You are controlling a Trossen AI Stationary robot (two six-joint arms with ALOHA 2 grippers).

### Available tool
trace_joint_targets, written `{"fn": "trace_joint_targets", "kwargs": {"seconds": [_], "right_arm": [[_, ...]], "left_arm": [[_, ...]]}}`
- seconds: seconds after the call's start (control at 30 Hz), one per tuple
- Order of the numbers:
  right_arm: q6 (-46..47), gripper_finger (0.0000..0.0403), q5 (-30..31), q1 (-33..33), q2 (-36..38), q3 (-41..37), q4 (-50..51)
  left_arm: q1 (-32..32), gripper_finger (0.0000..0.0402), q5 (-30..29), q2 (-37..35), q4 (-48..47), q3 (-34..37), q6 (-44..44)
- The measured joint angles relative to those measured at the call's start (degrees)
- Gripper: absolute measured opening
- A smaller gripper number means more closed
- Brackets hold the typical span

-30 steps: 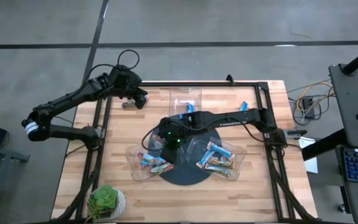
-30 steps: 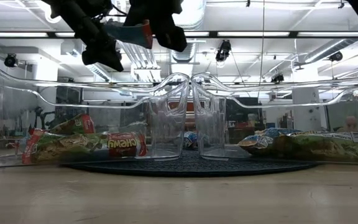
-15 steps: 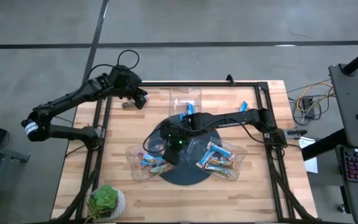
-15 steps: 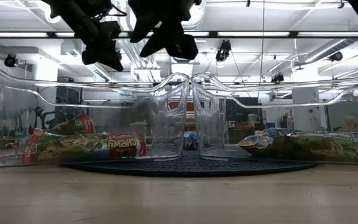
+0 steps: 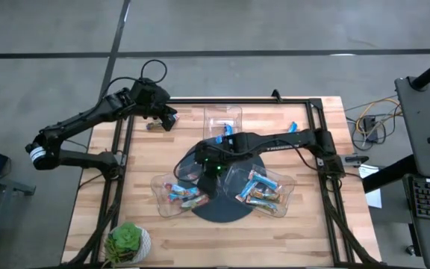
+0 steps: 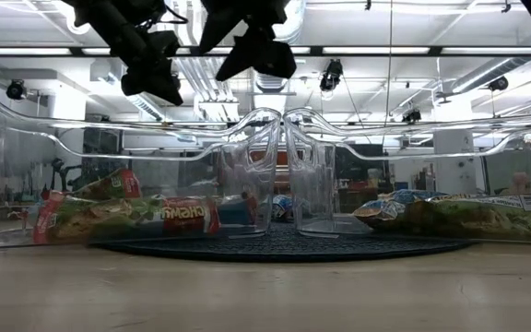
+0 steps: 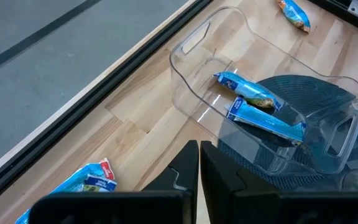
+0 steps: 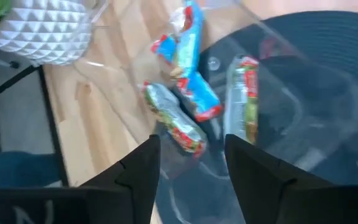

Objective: Pick and place Granola Bars by type
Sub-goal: Put the blue snack into the top transparent bin

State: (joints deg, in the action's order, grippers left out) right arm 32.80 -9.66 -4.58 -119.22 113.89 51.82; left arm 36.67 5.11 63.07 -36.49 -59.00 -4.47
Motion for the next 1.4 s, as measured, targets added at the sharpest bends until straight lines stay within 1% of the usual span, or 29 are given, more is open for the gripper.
{"fn": "trace_joint_targets", "kwargs": {"seconds": [0.2, 0.33, 0.43, 0.53, 0.63, 0.67, 0.87, 1.0, 1.1, 1.3, 1.4], "right_arm": [[0.0, 0.0171, 4.7, 0.3, 2.7, 0.0, 4.8], [-0.1, 0.0165, 6.0, 0.5, 4.6, 0.0, 6.6], [-0.8, 0.0136, 6.4, 0.6, 5.6, -0.1, 6.8], [-2.5, 0.0086, 7.4, 0.6, 6.8, -0.1, 6.9], [-4.6, 0.0030, 10.2, 0.6, 8.4, -0.2, 9.0], [-5.3, 0.0019, 11.2, 0.7, 9.1, -0.3, 9.7], [-8.5, 0.0009, 15.1, 2.5, 15.6, -2.6, 14.2], [-9.3, 0.0008, 15.9, 4.9, 21.9, -9.7, 11.1], [-10.2, 0.0008, 15.2, 7.0, 27.9, -18.1, 3.3], [-14.1, 0.0008, 7.9, 12.7, 39.1, -37.1, -14.3], [-15.2, 0.0008, 5.5, 15.7, 44.3, -44.5, -20.2]], "left_arm": [[0.0, 0.0000, 0.0, 0.0, 0.0, 0.0, 0.0], [0.0, 0.0000, 0.0, 0.0, 0.0, 0.0, 0.0], [0.0, 0.0000, 0.0, -0.1, 0.0, 0.0, 0.0], [0.0, 0.0000, 0.0, -0.1, 0.0, 0.0, 0.0], [0.0, 0.0000, 0.0, -0.2, 0.0, 0.0, 1.0], [0.0, 0.0000, 0.0, -0.2, 0.0, -0.1, 1.4], [-0.1, 0.0000, 0.5, -0.7, 0.0, -1.1, 2.2], [-0.2, 0.0000, 2.0, -1.0, 0.1, -1.8, 2.4], [-0.3, 0.0000, 3.6, -1.3, 1.4, -1.8, 2.3], [-0.4, 0.0000, 8.6, -1.3, 6.1, -1.7, 2.2], [-0.4, 0.0000, 9.6, -1.3, 8.9, -1.7, 2.1]]}}
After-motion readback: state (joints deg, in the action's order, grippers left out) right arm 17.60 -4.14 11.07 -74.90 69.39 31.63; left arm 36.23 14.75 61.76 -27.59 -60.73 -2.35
